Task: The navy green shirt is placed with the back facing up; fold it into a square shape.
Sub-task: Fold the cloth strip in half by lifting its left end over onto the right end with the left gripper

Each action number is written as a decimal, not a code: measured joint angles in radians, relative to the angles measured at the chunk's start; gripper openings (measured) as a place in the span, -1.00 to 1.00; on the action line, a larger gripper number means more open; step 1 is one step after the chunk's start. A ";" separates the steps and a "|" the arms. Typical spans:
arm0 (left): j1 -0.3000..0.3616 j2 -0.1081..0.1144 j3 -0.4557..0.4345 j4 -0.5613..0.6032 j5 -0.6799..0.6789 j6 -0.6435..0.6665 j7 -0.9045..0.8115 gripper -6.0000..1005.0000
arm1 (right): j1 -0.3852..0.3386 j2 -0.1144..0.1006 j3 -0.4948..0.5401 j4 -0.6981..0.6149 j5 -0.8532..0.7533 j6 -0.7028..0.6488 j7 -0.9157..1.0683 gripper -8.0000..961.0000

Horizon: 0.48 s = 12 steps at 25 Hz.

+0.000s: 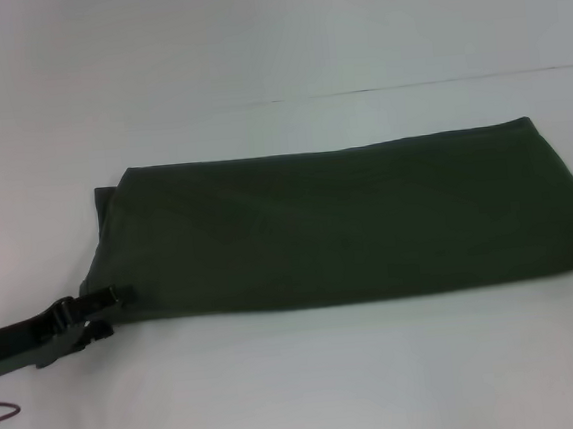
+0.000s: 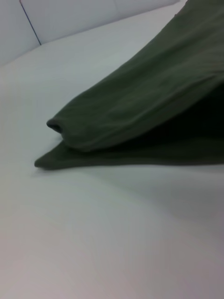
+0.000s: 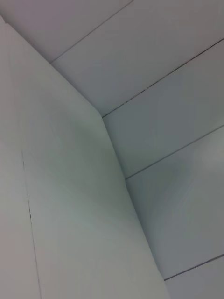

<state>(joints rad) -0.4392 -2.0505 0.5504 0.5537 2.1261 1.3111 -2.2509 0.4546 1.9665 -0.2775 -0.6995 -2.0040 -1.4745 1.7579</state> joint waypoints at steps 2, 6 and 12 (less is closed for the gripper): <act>-0.009 0.000 0.000 0.000 0.000 -0.002 0.001 0.64 | -0.001 0.000 0.000 0.000 0.000 -0.001 0.000 0.91; -0.026 0.000 0.009 0.000 0.000 -0.013 0.002 0.64 | -0.002 0.000 0.000 0.000 0.001 -0.003 0.000 0.91; -0.034 0.000 0.013 0.006 -0.004 -0.021 0.005 0.64 | -0.005 0.000 0.001 0.000 0.001 -0.004 0.000 0.91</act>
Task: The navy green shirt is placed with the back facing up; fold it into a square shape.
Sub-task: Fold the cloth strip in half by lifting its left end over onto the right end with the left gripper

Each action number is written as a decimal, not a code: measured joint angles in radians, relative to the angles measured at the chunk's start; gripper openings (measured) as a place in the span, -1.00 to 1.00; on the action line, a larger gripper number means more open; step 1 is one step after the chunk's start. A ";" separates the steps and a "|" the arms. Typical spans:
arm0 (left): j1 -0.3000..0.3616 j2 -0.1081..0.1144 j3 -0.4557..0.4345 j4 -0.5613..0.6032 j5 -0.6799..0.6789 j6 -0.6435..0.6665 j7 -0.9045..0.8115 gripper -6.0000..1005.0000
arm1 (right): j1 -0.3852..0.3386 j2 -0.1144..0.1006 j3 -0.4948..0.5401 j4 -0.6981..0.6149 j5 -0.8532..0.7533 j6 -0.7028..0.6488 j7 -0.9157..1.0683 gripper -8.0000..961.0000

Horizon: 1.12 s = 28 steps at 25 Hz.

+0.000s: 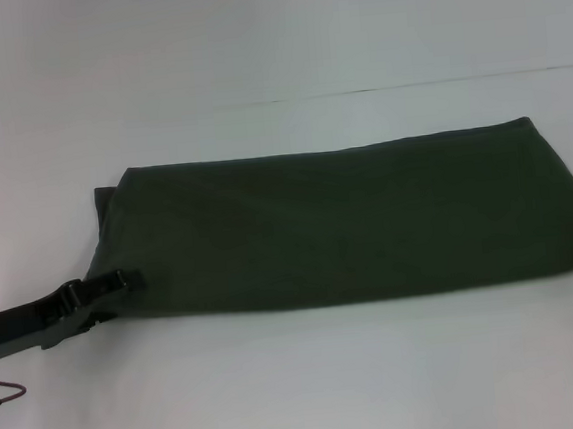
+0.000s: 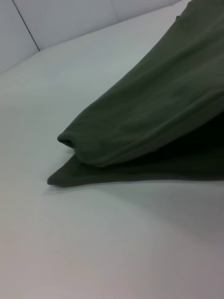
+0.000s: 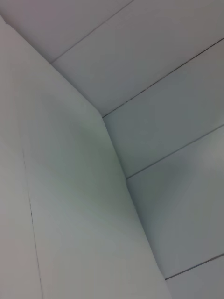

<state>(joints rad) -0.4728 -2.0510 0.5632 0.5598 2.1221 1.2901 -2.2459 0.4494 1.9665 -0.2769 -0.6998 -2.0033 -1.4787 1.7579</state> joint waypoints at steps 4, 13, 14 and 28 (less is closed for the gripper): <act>0.000 0.000 -0.001 0.000 -0.005 -0.002 0.004 0.63 | 0.000 0.000 0.001 0.000 0.000 -0.001 0.000 0.91; 0.003 -0.009 -0.011 0.025 -0.011 -0.011 0.024 0.53 | 0.000 0.000 -0.005 -0.001 0.000 -0.001 0.000 0.91; 0.003 -0.010 -0.011 0.028 -0.011 -0.013 0.024 0.46 | 0.000 0.000 -0.005 -0.001 0.000 -0.001 0.000 0.91; 0.011 -0.011 -0.011 0.028 -0.010 -0.034 0.027 -0.64 | 0.000 0.003 -0.007 -0.001 -0.003 -0.001 -0.003 0.91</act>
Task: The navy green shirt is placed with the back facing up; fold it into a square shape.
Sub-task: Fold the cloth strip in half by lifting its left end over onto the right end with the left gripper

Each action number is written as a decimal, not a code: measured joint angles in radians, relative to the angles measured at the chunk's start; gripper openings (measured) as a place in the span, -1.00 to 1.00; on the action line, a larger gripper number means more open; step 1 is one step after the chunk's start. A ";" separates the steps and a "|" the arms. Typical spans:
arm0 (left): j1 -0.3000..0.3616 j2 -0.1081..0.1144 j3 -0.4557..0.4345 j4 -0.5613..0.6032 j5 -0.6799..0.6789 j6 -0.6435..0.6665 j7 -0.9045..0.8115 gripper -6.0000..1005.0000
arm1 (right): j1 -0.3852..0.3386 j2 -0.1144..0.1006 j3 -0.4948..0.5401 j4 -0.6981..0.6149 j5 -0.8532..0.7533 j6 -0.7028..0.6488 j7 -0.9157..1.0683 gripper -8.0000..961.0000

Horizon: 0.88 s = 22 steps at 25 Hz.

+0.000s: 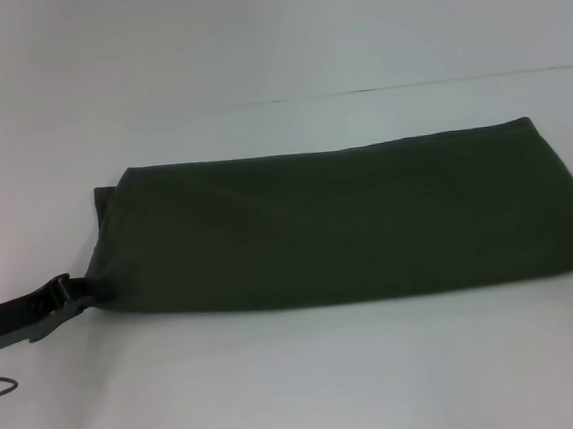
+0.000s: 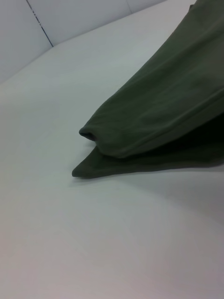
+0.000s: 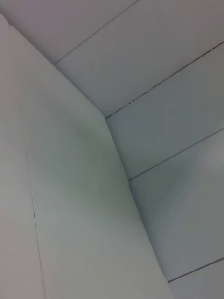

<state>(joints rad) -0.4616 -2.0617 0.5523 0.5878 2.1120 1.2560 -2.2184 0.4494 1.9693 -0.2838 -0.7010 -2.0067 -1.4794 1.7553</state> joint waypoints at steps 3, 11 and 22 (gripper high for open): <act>0.004 -0.002 -0.008 -0.001 -0.001 -0.003 0.005 -0.80 | 0.000 0.002 0.000 0.002 -0.001 0.002 -0.004 0.91; 0.026 -0.009 -0.130 -0.004 -0.003 0.026 0.063 -0.95 | 0.000 0.010 0.000 0.011 0.002 0.007 -0.011 0.91; 0.110 0.019 -0.281 0.003 -0.049 0.029 0.133 -0.95 | 0.027 0.051 0.000 0.013 0.003 0.007 -0.015 0.91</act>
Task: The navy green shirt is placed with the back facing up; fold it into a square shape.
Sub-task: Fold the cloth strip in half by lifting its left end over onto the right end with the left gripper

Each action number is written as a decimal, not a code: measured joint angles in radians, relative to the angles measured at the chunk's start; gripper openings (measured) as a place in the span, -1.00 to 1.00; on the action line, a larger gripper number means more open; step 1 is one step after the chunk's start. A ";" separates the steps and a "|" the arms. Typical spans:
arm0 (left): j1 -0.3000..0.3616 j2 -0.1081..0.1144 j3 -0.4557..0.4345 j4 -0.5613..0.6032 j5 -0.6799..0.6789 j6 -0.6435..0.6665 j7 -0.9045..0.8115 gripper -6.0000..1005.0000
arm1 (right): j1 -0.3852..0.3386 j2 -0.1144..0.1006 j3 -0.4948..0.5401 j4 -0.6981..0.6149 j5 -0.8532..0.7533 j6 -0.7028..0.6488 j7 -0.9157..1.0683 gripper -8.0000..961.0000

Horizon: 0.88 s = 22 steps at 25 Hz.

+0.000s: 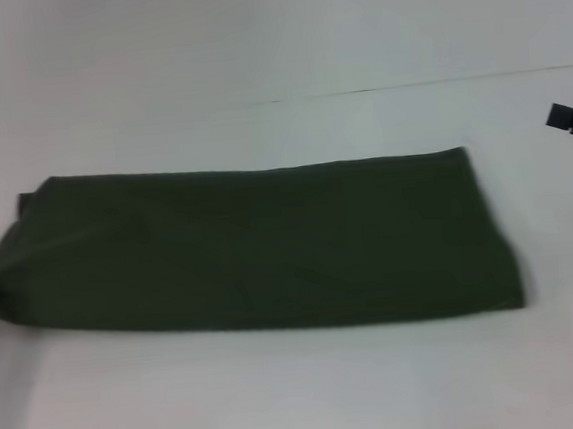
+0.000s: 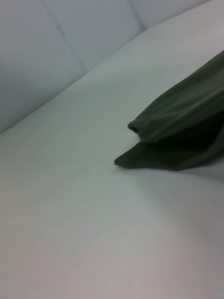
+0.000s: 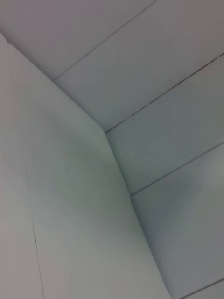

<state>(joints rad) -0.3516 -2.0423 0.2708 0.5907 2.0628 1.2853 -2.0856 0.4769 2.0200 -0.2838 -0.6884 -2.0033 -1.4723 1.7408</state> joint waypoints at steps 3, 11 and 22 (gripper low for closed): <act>0.021 0.016 -0.035 0.007 0.000 0.000 0.005 -0.95 | 0.010 0.014 -0.001 0.001 0.000 0.007 0.000 0.91; 0.064 0.045 -0.105 0.039 0.000 0.001 0.005 -0.95 | 0.028 0.035 -0.008 0.030 -0.001 0.031 -0.018 0.91; -0.002 0.008 -0.098 0.066 -0.092 0.217 0.053 -0.95 | 0.008 0.031 -0.009 0.041 0.000 0.027 -0.049 0.91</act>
<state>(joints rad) -0.3539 -2.0345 0.1726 0.6570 1.9710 1.5025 -2.0329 0.4845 2.0510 -0.2929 -0.6474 -2.0031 -1.4457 1.6914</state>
